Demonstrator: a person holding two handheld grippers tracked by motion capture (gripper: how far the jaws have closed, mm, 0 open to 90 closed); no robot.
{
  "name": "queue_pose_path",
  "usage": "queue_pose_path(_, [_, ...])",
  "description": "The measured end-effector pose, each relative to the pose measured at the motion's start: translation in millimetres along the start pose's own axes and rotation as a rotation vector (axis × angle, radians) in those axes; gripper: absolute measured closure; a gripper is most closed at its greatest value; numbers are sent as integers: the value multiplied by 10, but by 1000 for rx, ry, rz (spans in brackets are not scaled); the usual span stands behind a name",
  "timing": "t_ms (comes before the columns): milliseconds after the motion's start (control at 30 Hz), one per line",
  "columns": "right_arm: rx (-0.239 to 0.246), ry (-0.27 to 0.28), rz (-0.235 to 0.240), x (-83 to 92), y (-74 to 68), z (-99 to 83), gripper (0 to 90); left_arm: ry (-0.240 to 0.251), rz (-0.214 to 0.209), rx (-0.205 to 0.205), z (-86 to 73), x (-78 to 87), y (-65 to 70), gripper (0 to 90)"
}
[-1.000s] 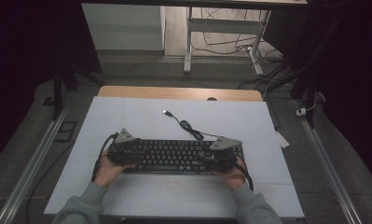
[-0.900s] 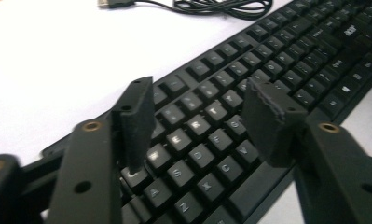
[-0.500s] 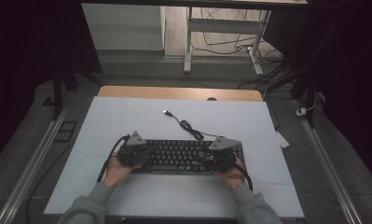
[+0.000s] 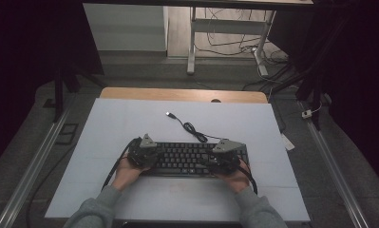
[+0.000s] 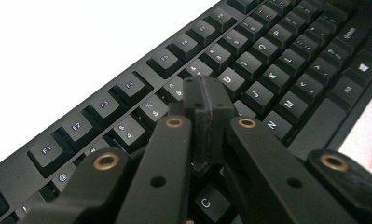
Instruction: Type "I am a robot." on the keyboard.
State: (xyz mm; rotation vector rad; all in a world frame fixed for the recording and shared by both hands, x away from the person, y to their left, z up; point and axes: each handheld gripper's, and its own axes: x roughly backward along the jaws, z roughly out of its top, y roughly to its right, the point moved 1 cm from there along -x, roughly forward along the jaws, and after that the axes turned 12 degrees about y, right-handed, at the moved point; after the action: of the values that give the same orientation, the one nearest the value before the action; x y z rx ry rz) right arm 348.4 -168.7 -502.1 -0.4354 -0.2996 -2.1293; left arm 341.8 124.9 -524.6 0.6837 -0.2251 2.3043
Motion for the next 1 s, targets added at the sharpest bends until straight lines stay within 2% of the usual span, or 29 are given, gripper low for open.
queue_pose_path(233, [-1,-3,-2,-1,3,-2,519,-9,16,7,-18,-41,-19,890])
queue_pose_path(633, [0,-4,-2,-10,-2,-6,517,-19,12,18,-31,-60,-29,891])
queue_pose_path(767, [2,0,-2,-6,-5,-2,516,27,13,33,6,1,-31,891])
queue_pose_path(1000, [1,-2,-6,-3,1,-2,511,110,27,62,91,230,-96,891])
